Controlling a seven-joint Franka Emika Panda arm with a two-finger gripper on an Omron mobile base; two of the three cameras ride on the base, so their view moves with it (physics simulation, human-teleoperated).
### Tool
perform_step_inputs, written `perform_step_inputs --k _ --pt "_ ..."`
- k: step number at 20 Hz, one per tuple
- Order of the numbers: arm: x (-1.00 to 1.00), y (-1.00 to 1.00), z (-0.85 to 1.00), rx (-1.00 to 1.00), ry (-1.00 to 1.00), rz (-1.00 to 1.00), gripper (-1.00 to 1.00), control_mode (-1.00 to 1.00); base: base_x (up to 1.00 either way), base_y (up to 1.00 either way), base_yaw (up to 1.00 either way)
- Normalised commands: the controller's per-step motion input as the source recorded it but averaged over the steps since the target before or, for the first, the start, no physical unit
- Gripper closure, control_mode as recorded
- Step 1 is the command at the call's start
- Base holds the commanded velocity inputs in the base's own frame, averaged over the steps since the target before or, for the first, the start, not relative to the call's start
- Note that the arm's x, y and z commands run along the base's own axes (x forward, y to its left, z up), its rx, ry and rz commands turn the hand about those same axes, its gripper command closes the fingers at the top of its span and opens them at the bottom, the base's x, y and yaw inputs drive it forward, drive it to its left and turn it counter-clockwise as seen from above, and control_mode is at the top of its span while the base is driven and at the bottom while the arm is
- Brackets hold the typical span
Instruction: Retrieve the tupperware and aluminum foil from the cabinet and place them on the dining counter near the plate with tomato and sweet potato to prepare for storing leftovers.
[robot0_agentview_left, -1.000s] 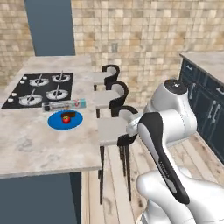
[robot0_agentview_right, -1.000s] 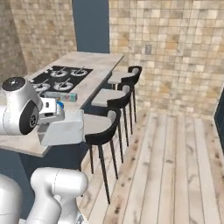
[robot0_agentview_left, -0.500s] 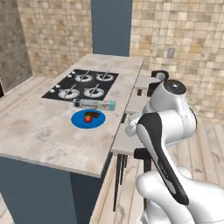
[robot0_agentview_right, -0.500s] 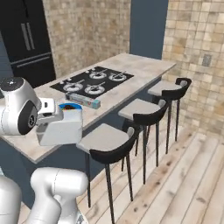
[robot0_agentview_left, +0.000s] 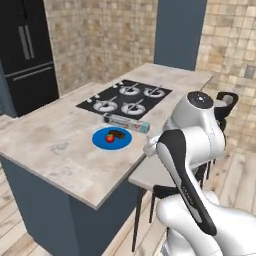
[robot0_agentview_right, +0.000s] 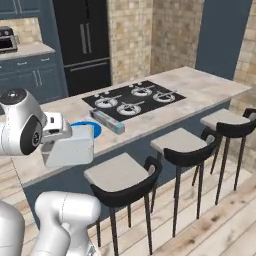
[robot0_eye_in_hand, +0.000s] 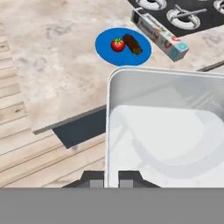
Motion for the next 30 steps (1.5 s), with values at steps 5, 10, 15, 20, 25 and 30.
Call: perform_step_inputs --k 5,10,15,20,25,30 --pt "0.0 0.0 0.0 0.0 0.0 0.0 1.0 1.0 0.7 -0.33 0.62" --pt "0.0 0.0 0.0 0.0 0.0 0.0 1.0 1.0 0.81 -0.1 0.64" --pt "0.0 0.0 0.0 0.0 0.0 0.0 1.0 1.0 0.78 0.03 0.58" --pt "0.94 0.14 -0.06 -0.01 0.03 0.37 1.0 -1.0 0.0 0.0 0.0" --pt "0.92 0.21 -0.02 -0.04 0.02 0.11 1.0 -1.0 0.0 0.0 0.0" --pt "0.78 0.55 -0.19 -0.1 0.07 0.0 1.0 -1.0 0.0 0.0 0.0"
